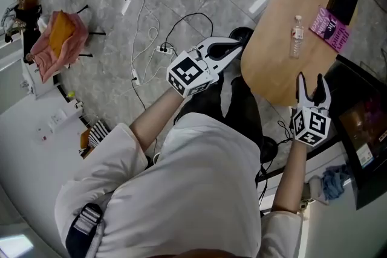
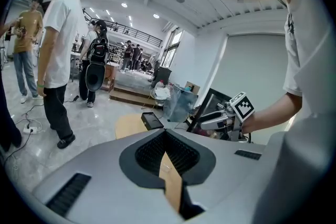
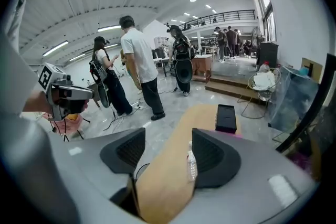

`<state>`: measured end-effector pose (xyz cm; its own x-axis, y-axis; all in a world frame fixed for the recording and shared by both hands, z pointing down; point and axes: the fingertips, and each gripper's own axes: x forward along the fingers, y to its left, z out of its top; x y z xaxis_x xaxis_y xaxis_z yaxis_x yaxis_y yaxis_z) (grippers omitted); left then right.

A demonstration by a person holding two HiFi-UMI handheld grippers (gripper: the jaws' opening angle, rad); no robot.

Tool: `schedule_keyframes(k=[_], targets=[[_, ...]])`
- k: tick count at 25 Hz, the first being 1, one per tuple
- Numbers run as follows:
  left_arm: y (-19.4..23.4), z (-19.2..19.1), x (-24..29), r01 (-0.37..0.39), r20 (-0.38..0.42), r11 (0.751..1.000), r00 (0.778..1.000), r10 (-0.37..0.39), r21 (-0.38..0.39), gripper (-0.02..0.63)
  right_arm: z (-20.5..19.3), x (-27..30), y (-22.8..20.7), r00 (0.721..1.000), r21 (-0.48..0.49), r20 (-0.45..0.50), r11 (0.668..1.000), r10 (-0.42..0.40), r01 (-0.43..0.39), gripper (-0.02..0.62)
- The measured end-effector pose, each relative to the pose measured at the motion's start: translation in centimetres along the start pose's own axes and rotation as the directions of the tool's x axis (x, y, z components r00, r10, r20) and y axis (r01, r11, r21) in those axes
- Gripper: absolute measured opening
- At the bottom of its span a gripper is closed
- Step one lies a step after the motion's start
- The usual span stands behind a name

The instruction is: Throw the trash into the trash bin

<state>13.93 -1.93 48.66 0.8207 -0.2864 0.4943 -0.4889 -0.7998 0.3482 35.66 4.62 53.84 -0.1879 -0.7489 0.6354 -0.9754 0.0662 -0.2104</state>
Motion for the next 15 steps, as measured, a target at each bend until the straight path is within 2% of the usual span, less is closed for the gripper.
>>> schedule_keyframes(k=[7,15], targets=[[2.7,-5.7,3.8,-0.002,-0.048,0.999,0.999,0.0,-0.045,0.006,-7.5,8.2,-2.6,0.991,-0.014,-0.131,1.0,0.015,-0.017,0.29],[5.0,-12.3,6.9,-0.021,-0.091,0.996,0.996,0.013,-0.092,0.006,-17.2,16.4,-6.2,0.964,-0.037,-0.265,0.999,-0.008,-0.002,0.29]])
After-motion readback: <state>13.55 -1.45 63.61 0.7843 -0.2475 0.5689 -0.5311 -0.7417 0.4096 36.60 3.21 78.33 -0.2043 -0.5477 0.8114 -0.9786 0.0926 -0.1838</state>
